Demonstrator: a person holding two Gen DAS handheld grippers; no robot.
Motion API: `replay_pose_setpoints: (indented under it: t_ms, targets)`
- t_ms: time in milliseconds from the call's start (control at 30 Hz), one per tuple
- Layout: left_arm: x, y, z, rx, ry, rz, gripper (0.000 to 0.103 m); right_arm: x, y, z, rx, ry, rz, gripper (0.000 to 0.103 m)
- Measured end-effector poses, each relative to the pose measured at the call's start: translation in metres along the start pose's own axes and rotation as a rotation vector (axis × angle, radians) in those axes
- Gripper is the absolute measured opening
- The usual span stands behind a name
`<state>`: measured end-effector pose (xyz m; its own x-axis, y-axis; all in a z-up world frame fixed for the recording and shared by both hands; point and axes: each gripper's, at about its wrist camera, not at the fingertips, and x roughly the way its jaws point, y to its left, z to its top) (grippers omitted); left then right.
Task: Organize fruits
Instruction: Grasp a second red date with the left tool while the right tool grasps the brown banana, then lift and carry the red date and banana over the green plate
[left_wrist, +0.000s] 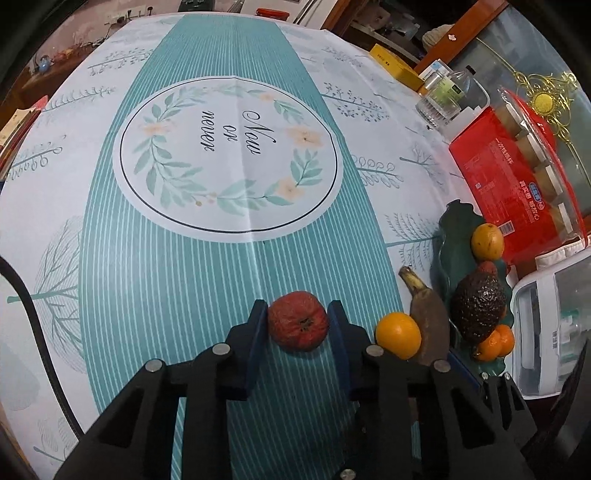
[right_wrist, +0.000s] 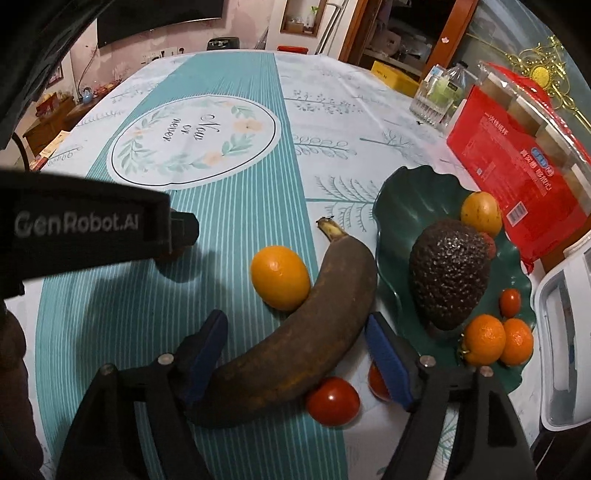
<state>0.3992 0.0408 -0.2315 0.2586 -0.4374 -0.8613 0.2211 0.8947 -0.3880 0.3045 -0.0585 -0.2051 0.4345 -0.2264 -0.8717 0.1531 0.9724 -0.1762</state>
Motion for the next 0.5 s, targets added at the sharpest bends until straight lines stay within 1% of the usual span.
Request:
replay_pose_setpoints:
  t_ms: [133,300,433,500]
  targets:
    - [-0.004,0.005,-0.001,-0.017,-0.008,0.012,0.031,0.008,-0.018,0.003,0.055,0.054,0.117,0.076]
    - [-0.012,0.012,-0.002,-0.039,-0.018,0.033,0.031,0.009,-0.020,0.006,0.046,0.094,0.139,0.072]
    - [-0.020,0.015,-0.004,-0.047,-0.028,0.040,0.031,0.009,-0.026,0.009,0.072,0.123,0.151,0.058]
    - [-0.025,0.017,-0.005,-0.052,-0.033,0.039,0.031,0.008,-0.028,0.009,0.072,0.135,0.164,0.055]
